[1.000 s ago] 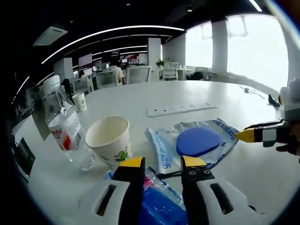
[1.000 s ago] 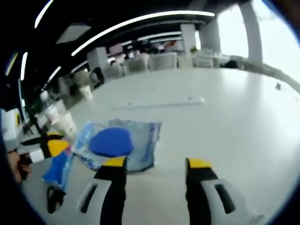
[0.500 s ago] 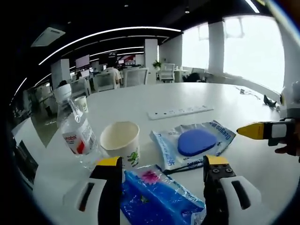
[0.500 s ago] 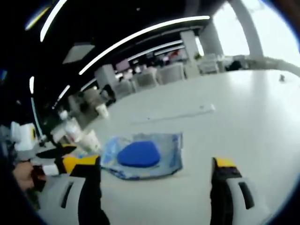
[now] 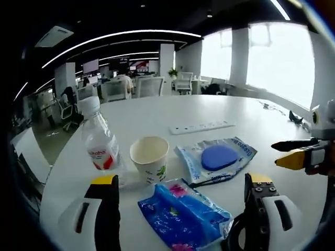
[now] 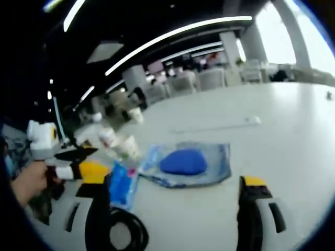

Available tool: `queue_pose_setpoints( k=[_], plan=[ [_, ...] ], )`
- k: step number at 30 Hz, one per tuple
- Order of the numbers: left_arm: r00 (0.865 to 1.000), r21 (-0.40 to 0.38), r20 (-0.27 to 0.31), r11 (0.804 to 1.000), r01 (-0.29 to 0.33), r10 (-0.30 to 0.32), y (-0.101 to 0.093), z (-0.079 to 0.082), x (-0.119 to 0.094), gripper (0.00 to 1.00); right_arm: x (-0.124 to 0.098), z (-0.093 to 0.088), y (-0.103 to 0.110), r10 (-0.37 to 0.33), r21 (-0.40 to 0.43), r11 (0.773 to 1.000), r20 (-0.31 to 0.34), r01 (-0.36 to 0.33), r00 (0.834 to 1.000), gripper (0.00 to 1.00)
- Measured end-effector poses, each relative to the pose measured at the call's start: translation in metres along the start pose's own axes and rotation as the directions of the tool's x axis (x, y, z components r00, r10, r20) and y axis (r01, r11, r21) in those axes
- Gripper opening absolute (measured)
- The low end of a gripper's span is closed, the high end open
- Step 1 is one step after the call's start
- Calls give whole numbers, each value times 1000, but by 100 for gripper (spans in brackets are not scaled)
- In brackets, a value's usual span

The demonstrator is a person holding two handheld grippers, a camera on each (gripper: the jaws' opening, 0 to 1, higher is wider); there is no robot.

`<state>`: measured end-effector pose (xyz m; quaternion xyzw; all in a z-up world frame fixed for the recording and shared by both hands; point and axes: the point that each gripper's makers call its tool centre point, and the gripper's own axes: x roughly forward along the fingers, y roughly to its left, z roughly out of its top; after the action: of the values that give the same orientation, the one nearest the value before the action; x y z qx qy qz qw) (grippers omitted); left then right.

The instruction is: Arrange the tabletop items into an orderly group along one side of the table until the central work area is clear of visible clutter.

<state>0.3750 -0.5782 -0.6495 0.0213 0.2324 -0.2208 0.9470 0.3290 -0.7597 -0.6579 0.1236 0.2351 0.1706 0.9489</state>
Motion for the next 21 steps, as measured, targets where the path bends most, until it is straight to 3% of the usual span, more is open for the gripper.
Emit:
queue_pose_setpoints(
  k=[13,21],
  plan=[
    [999,-21,19,999,38,-38,7,6,-34,99,-11,-4,36,71,14,997,-18,-71,997,100],
    [998,24,50,999,35,-36,18,15,-52,99,-5,-18,67,118,8,993,-62,-118,991,95]
  ],
)
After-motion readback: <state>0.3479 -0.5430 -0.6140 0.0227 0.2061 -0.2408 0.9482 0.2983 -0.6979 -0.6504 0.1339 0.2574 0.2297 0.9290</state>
